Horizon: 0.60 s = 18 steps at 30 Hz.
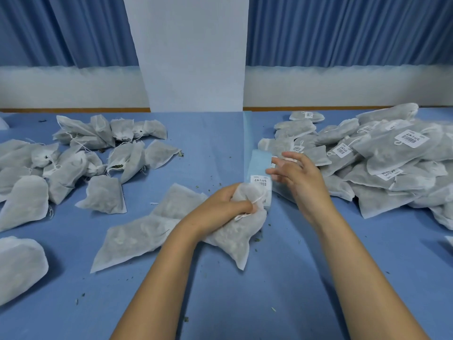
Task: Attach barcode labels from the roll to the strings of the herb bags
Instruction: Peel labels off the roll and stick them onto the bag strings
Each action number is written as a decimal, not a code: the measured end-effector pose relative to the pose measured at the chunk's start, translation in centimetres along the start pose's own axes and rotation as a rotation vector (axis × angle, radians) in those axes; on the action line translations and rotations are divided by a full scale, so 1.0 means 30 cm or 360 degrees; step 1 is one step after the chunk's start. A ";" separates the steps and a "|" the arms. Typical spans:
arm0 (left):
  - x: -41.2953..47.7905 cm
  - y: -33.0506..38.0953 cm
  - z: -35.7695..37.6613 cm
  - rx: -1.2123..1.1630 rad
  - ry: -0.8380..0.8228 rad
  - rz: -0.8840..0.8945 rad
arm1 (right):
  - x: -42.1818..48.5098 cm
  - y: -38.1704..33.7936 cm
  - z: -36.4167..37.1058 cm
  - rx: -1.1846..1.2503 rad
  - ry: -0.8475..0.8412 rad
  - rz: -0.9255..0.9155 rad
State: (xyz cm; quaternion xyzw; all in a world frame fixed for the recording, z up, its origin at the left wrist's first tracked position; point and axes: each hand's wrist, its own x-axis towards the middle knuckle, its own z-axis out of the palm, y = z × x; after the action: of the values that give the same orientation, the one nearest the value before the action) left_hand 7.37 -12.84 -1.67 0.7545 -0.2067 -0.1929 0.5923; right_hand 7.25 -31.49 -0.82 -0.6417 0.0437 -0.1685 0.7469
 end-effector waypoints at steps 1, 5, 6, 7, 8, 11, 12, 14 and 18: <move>0.002 0.001 0.010 0.0057 -0.0014 0.0008 | -0.001 0.009 0.003 -0.0179 -0.0025 -0.0048; 0.018 -0.001 0.036 0.0186 -0.0038 0.0005 | 0.018 0.035 0.015 -0.0444 -0.0234 -0.0079; 0.019 -0.001 0.037 0.0184 -0.0049 -0.0001 | 0.029 0.033 0.017 -0.0432 -0.0325 -0.0037; 0.018 0.000 0.033 0.0174 -0.0057 -0.0004 | 0.045 0.030 0.019 -0.0437 -0.0412 0.0017; 0.018 -0.001 0.027 0.0155 -0.0057 -0.0006 | 0.064 0.025 0.023 -0.0456 -0.0483 0.0092; 0.023 -0.002 0.004 0.0071 -0.0030 -0.0009 | 0.141 0.014 0.035 -0.0497 -0.0639 0.0428; 0.028 -0.003 0.000 0.0051 -0.0007 -0.0016 | 0.168 0.012 0.042 -0.0509 -0.0678 0.0533; 0.036 -0.001 -0.006 -0.0001 0.0050 -0.0050 | 0.219 0.015 0.061 -0.0574 -0.0708 0.0678; 0.038 -0.001 -0.024 -0.0175 0.0099 -0.0140 | 0.293 0.046 0.089 -0.0733 -0.0788 0.0829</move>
State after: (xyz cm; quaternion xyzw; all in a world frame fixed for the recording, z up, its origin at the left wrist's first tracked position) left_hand 8.70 -12.88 -1.58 0.7348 -0.1440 -0.2062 0.6300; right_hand 16.53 -31.52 -0.36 -0.7805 0.0603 0.1992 0.5896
